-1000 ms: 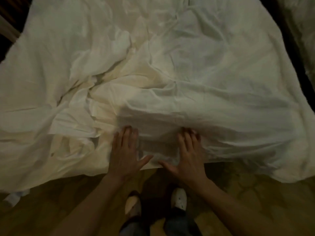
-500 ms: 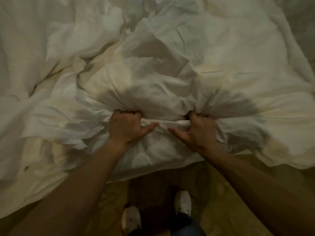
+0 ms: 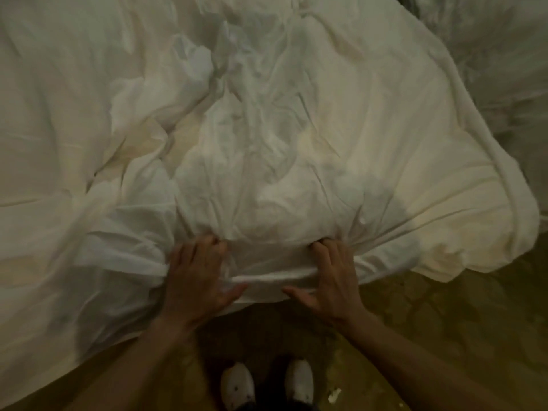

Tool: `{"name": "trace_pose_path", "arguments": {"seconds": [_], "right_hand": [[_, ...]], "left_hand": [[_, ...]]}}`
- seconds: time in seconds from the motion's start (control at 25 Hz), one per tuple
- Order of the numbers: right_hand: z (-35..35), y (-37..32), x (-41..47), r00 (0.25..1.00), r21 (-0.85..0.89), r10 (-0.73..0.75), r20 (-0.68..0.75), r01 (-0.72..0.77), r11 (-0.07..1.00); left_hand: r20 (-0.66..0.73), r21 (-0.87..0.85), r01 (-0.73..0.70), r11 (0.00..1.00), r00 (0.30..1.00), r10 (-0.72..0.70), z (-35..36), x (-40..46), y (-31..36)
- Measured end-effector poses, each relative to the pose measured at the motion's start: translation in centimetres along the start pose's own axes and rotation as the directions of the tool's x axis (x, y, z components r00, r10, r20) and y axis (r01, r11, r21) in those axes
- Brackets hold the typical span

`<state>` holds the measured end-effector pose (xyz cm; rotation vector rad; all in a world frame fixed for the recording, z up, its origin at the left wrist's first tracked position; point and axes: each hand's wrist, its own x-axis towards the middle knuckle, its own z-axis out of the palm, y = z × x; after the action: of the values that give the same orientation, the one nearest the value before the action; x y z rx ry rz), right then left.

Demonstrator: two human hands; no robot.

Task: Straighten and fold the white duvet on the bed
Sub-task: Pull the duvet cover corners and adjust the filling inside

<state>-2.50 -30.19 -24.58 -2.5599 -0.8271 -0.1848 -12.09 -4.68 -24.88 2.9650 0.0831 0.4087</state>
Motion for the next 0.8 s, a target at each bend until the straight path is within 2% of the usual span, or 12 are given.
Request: {"name": "trace_pose_path", "arguments": {"seconds": [0.12, 0.24, 0.32, 0.52, 0.68, 0.8], "right_hand": [[2.4, -3.2, 1.7, 0.997, 0.048, -0.076, -0.033, 0.078, 0.996], [5.5, -3.8, 3.7, 1.0, -0.103, 0.0, -0.01, -0.001, 0.995], [6.6, -3.4, 5.1, 0.999, -0.152, 0.045, -0.019, -0.047, 0.987], [4.5, -3.3, 6.6, 0.999, -0.147, -0.003, 0.045, 0.01, 0.989], [2.1, -3.5, 2.8, 0.999, -0.17, -0.028, 0.044, 0.035, 0.985], [1.3, -3.3, 1.5, 0.998, -0.179, -0.019, 0.064, 0.03, 0.983]], "left_hand": [[0.034, 0.068, -0.024, 0.997, 0.999, 0.021, -0.1, 0.8, -4.5], [0.082, 0.102, 0.012, 0.995, 0.996, -0.021, 1.6, 2.0, -5.7], [0.044, 0.117, 0.025, 0.993, 0.999, -0.031, 2.4, 3.7, -5.7], [0.003, -0.014, 0.084, 0.996, 0.996, -0.084, 1.4, 6.9, -5.0], [0.017, -0.077, 0.077, 0.994, 0.997, -0.076, -1.5, 1.3, -2.3], [0.065, -0.194, 0.147, 0.97, 0.989, -0.136, -2.5, -3.1, 0.0]]}}
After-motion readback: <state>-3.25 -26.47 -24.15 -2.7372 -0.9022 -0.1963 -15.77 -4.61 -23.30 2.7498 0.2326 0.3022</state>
